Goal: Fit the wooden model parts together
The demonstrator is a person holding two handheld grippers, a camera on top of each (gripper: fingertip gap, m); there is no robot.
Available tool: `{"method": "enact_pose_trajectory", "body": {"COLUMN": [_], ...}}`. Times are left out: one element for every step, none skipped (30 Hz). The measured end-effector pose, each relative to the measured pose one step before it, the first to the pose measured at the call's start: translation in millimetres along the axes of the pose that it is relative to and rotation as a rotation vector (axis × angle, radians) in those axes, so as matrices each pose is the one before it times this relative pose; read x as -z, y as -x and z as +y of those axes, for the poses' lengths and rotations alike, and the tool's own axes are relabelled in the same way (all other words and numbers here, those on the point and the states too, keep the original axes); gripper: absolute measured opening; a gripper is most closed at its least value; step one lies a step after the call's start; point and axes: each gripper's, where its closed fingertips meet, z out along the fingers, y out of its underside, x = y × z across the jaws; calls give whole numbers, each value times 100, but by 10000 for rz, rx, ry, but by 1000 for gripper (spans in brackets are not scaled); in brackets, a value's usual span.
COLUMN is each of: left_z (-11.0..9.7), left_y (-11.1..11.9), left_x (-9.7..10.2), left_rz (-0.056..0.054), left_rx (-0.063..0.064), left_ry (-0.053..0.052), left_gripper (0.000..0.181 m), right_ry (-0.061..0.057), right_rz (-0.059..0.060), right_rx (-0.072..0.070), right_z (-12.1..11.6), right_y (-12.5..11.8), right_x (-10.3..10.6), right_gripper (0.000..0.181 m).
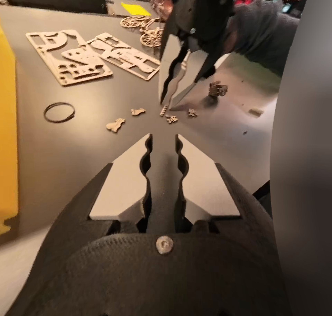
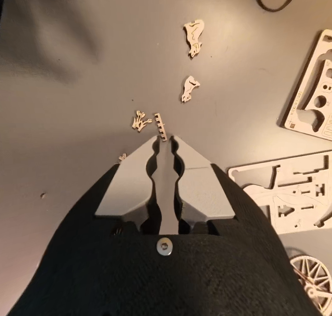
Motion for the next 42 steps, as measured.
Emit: {"method": "enact_pose_trajectory", "body": {"left_z": [-252, -271, -307, -276, -239, -74, 141, 203, 103, 1, -148, -328, -420, -431, -380, -248, -104, -12, -35, -191, -283, -217, 45, 161, 33, -53, -16, 100, 194, 132, 86, 131, 77, -170, -265, -267, -185, 81, 253, 201, 95, -73], "left_y": [-524, -453, -341, -287, -335, -163, -19, -132, 74, 251, 250, -141, -253, -206, -329, -135, 67, -1, -176, -172, -132, -46, -276, 111, 76, -121, -151, -281, -147, 90, 39, 77, 62, 225, 269, 299, 371, 672, 387, 68, 213, 475], "left_x": [-339, -398, -463, -509, -570, -613, -632, -636, -560, -438, -315, -233, -168, -139, -129, -123, -124, -138, -110, -38, 14, 17, 11, -39, -30, -32, -58, -104, -121, -133, -194, -293, -335, -299, -258, -258, -283, -334, -399, -393, -294, -169], "left_rz": [259, 200, 121, 46, 46, -70, -185, -157, -340, -499, -491, -195, -52, -17, 115, -4, -136, -70, 66, 70, 39, 11, 194, -73, -23, 156, 201, 284, 176, 7, 72, 74, 104, -31, -86, -123, -173, -349, -135, 86, -45, -308], "left_rx": [-296, -455, -612, -700, -823, -1010, -1200, -1274, -1219, -1137, -979, -795, -509, -266, -185, -149, -147, -105, -35, -14, -30, -61, -135, 125, 264, 448, 584, 618, 648, 647, 646, 687, 649, 531, 428, 405, 409, 536, 548, 502, 367, 97], "left_ry": [-51, -71, -104, -76, 1, 126, 205, 198, 175, 127, 35, -73, -125, -133, -120, -52, 24, 74, 56, -48, -117, -50, 134, 247, 141, 71, 91, 154, 190, 93, 40, 66, 38, -113, -188, -166, -125, 56, 190, 158, 99, -1], "left_gripper": [24, 26, 26, 28, 29, 31, 34, 39, 41, 42, 42, 41, 37, 32, 28, 24, 17, 16, 16, 14, 7, 2, 1, 1, 1, 1, 1, 1, 1, 1, 1, 1, 1, 1, 1, 1, 1, 1, 1, 1, 1, 1], "right_ry": [52, -31, 31, -57, -287, -402, -368, -287, -193, -115, -60, -26, -10, -3, 9, 31, 39, 17, -1, -14, -26, -22, -85, -203, -364, -532, -621, -707, -836, -953, -1015, -982, -819, -696, -719, -761, -751, -654, -466, -275, -138, -32], "right_rz": [-73, -36, -136, -305, -419, -533, -584, -564, -542, -471, -380, -298, -233, -185, -136, -86, -71, -91, -87, -61, -60, -41, 84, 232, 324, 292, 325, 607, 967, 1260, 1445, 1543, 1550, 1585, 1609, 1478, 1217, 984, 851, 747, 574, 322], "right_rx": [61, 38, -63, -135, -190, -243, -268, -232, -184, -131, -75, -36, -13, -1, 8, 15, 29, 26, 5, 4, 18, 19, 3, -26, -69, -55, 48, 187, 280, 325, 337, 271, 195, 165, 121, 8, -38, 54, 195, 309, 333, 216], "right_z": [-10, -113, 28, -16, -280, -422, -415, -337, -245, -171, -103, -45, -33, -9, 7, 49, 76, 59, 32, 39, 30, 61, 3, -108, -204, -253, -133, -32, -36, -89, -101, -5, 258, 446, 434, 313, 186, 149, 244, 303, 275, 282], "right_y": [117, 77, 133, 288, 381, 509, 599, 671, 744, 714, 652, 550, 481, 392, 327, 252, 217, 232, 217, 145, 153, 145, -19, -163, -109, 203, 476, 333, -32, -471, -913, -1389, -1784, -2152, -2411, -2356, -2039, -1735, -1565, -1386, -1096, -657], "right_x": [-122, -44, 25, 93, 213, 333, 425, 434, 405, 326, 264, 188, 122, 73, 41, 4, -20, -44, -54, -62, -66, -60, -20, 90, 239, 448, 758, 1116, 1569, 2029, 2370, 2551, 2534, 2415, 2218, 1963, 1688, 1425, 1147, 806, 459, 152], "right_gripper": [4, 3, 2, 2, 2, 2, 2, 2, 2, 2, 1, 1, 1, 1, 1, 1, 1, 1, 1, 1, 1, 2, 1, 2, 8, 17, 23, 26, 29, 31, 32, 31, 31, 31, 31, 31, 32, 32, 31, 31, 30, 29]}}
